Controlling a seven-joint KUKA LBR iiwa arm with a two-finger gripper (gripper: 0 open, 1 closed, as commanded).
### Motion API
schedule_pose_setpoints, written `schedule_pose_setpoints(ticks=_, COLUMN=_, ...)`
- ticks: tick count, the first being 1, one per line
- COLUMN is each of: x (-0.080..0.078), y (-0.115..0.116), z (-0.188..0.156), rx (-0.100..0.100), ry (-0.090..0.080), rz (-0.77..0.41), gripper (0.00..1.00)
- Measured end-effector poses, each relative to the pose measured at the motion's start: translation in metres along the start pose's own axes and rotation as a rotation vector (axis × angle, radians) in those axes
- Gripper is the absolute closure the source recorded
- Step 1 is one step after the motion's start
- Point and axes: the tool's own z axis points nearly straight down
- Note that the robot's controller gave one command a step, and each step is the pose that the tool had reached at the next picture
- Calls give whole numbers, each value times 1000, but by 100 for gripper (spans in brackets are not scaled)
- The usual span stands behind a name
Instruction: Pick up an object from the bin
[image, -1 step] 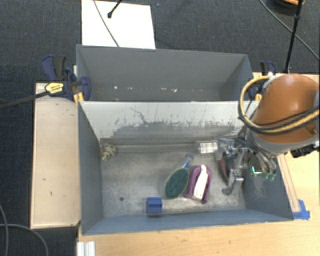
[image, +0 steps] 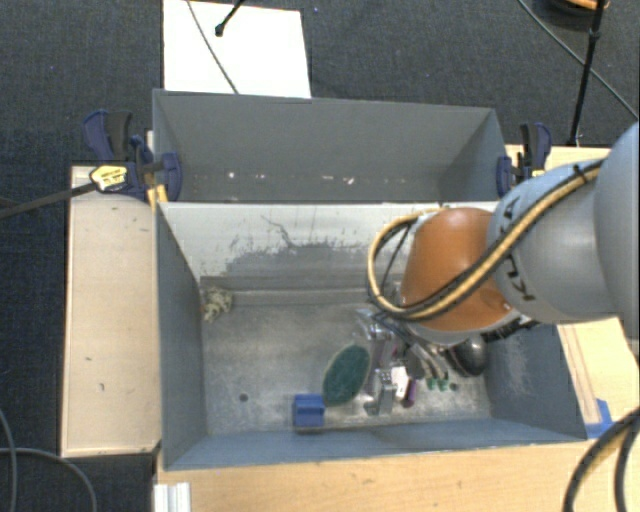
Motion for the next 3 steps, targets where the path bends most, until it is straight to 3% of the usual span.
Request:
schedule_pose_setpoints(ticks=1, x=0, y=-3, z=-4, rx=2, ry=-2, rz=3, gripper=100)
schedule_pose_setpoints(ticks=2, x=11, y=-43, z=26, rx=3, ry=0, rz=7, gripper=100)
schedule_pose_setpoints(ticks=3, x=-12, y=-31, z=-143, rx=2, ry=-12, rz=-72, gripper=100)
